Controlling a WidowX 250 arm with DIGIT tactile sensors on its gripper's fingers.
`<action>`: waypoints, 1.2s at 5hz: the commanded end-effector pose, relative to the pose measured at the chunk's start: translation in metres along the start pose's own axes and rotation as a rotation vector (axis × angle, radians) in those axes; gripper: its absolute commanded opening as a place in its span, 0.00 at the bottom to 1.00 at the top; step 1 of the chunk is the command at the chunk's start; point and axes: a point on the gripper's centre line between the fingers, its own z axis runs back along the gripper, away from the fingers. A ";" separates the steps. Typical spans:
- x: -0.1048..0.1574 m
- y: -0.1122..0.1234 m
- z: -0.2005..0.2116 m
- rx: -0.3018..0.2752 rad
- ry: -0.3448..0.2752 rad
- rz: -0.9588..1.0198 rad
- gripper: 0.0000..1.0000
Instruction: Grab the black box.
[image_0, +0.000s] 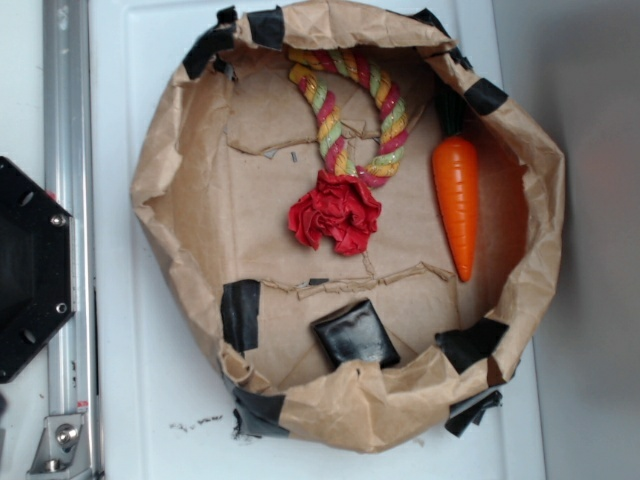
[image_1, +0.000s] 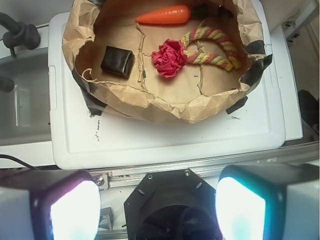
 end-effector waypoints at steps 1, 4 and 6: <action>0.000 0.000 0.000 0.000 0.000 0.000 1.00; 0.137 -0.045 -0.054 0.061 -0.045 -0.375 1.00; 0.151 -0.029 -0.094 -0.002 -0.111 -0.840 1.00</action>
